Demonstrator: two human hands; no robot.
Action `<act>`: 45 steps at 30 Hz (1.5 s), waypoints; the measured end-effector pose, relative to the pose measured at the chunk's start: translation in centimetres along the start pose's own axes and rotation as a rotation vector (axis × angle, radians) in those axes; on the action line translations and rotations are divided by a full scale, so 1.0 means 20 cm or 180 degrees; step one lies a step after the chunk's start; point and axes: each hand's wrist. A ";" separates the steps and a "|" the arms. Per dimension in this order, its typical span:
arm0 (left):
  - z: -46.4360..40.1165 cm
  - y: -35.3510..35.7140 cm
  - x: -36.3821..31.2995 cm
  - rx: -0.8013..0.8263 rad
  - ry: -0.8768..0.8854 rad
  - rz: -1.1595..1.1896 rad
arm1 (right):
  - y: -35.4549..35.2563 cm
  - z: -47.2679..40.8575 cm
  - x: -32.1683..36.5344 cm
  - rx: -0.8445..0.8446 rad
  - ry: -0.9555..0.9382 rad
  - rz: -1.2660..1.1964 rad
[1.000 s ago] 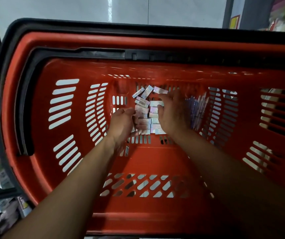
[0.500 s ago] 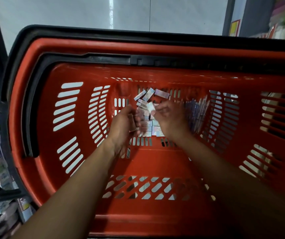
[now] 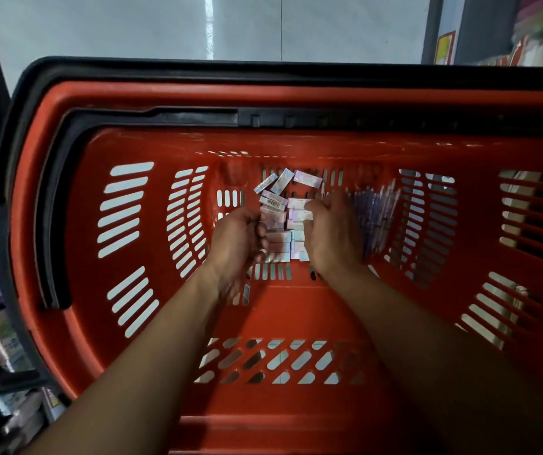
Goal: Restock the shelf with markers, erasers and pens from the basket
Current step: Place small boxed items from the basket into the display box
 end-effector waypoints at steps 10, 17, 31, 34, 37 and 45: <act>0.03 0.00 0.00 0.0051 -0.0097 0.0485 | -0.04 0.01 0.03 0.0180 0.0671 -0.1369; 0.06 0.02 0.00 0.0191 -0.0079 0.0680 | -0.16 0.17 0.26 0.0561 0.0827 -0.3369; 0.03 -0.01 -0.01 0.0014 0.0298 0.0327 | -0.04 -0.26 0.02 -0.0285 0.0022 -0.0184; 0.04 -0.01 0.00 0.0134 0.0238 0.0411 | -0.02 -0.30 0.02 -0.0303 -0.0037 0.0139; 0.04 -0.02 -0.01 0.0142 0.0154 0.0598 | -0.04 -0.25 0.04 -0.0403 0.0070 -0.0237; 0.03 0.00 -0.03 0.0082 0.0202 0.1172 | -0.23 0.15 0.26 -0.0009 0.0122 -0.1792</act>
Point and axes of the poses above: each hand's wrist, its own z-axis away from the middle knuckle, its own y-axis out of the palm, x = y × z, and after that the axes turned 5 degrees about -x, right-handed
